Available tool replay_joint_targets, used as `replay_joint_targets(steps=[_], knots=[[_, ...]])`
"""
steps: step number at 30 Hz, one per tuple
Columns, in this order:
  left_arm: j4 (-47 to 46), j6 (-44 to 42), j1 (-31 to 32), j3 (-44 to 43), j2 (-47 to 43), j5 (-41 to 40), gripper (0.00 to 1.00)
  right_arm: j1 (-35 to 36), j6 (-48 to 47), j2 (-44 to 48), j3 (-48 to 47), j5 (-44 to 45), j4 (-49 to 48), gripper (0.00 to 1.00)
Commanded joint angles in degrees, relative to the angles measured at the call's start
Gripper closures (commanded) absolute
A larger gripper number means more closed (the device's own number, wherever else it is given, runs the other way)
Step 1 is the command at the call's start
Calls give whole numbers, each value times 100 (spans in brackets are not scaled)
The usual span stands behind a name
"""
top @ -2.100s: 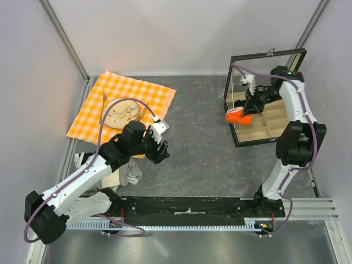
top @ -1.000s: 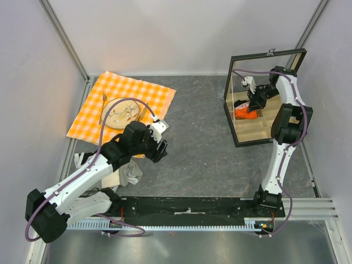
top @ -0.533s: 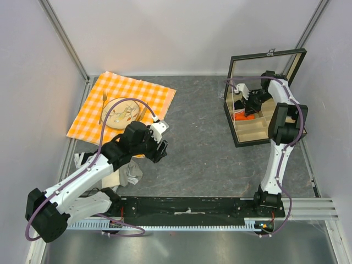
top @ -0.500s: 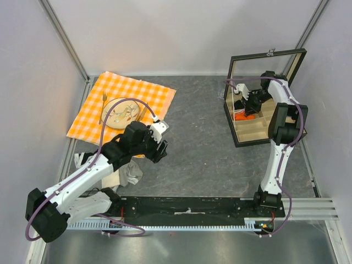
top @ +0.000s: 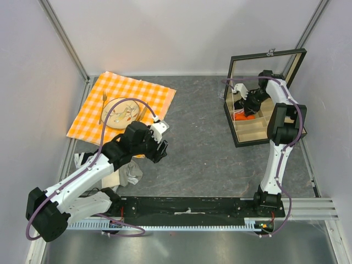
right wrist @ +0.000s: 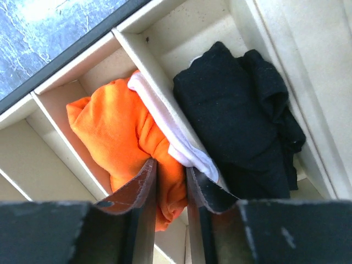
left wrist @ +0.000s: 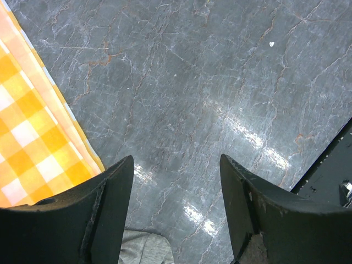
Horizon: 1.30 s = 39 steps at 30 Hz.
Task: Roll the underwear
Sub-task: Place the underwear in the storage box, then reset both arms
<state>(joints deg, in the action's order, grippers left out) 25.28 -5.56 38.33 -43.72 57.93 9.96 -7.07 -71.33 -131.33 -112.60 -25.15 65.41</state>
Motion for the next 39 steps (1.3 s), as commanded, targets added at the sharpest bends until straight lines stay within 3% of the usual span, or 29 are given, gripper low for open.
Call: replay_joint_targets(steps=[1,6,12,20,25,32,34,39], knots=[[-41,-235,-27,-31,-98,24,30,-189,268,-377,-51,661,-20,60],[-58,-226,-27,-40,-203,33,30,-269,497,62,-430,362,192,47],[-84,-191,-27,-13,-326,-11,30,-339,761,572,-456,203,218,37],[-190,-24,-36,13,-476,-187,29,-427,884,1512,-159,-174,174,35],[-304,503,-53,22,-782,-521,16,-427,1121,2145,220,-447,-10,34],[-50,916,-71,-110,-1318,-433,12,-427,1446,2970,738,-640,-116,31],[178,1354,-71,-232,-1451,-511,7,-427,1508,3217,914,-728,-151,30],[416,2110,-71,-295,-2073,-257,5,-418,1850,4456,1854,-957,-528,25]])
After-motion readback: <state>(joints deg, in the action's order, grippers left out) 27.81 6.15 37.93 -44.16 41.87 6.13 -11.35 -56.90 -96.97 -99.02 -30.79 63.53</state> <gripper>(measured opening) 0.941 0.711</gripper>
